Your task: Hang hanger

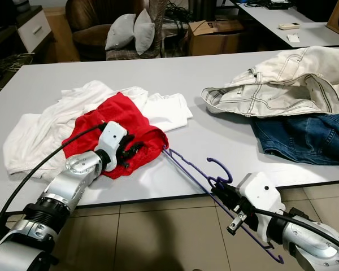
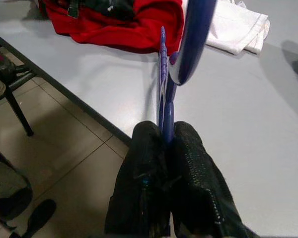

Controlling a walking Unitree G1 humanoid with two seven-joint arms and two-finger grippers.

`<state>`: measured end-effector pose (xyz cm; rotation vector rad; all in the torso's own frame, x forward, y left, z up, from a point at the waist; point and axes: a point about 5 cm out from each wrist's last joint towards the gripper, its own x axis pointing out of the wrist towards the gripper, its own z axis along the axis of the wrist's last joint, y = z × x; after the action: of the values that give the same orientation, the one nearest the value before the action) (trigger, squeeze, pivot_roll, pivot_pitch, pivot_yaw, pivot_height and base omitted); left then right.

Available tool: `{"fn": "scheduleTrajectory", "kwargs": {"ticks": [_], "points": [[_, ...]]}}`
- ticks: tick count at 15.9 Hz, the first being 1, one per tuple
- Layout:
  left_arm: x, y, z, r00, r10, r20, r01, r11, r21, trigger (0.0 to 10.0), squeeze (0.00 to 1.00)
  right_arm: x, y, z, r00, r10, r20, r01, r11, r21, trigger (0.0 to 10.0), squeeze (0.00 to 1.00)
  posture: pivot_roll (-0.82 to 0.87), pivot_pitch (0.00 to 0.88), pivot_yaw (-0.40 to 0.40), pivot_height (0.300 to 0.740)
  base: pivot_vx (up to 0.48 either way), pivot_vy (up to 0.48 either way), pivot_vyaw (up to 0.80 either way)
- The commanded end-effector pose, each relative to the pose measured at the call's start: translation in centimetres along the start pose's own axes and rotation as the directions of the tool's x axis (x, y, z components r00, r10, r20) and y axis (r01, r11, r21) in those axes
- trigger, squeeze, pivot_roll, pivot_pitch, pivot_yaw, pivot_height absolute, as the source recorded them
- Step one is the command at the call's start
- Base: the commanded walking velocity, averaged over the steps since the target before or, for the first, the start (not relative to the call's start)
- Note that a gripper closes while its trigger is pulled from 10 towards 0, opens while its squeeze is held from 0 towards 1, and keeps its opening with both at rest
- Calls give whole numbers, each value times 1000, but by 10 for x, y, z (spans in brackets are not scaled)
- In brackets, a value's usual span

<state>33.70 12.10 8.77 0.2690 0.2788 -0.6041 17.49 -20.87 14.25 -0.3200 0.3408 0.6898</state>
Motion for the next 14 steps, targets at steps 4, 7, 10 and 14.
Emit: {"fn": "scheduleTrajectory", "kwargs": {"ticks": [4,7,10,14], "points": [[4,5,-10,990,88,-114,-76,992,104,10000,0,-3,-4,-1,1000,-14,-9,14,1000,-6,10000,0,-233,0,79,740,0,0,0],[6,6,-9,988,90,-124,-75,990,116,8471,0,-4,-2,-1,1000,-13,-9,13,1000,-5,10000,0,-234,0,78,740,0,0,0],[7,5,-8,991,74,-115,-62,993,105,0,0,-4,-3,-1,1000,-17,-10,17,1000,-8,10000,0,-234,0,82,740,0,0,0],[7,5,-7,992,73,-106,-63,994,93,0,0,-3,-3,-2,1000,-25,-8,24,1000,-8,10000,0,-238,0,88,740,0,0,0]]}}
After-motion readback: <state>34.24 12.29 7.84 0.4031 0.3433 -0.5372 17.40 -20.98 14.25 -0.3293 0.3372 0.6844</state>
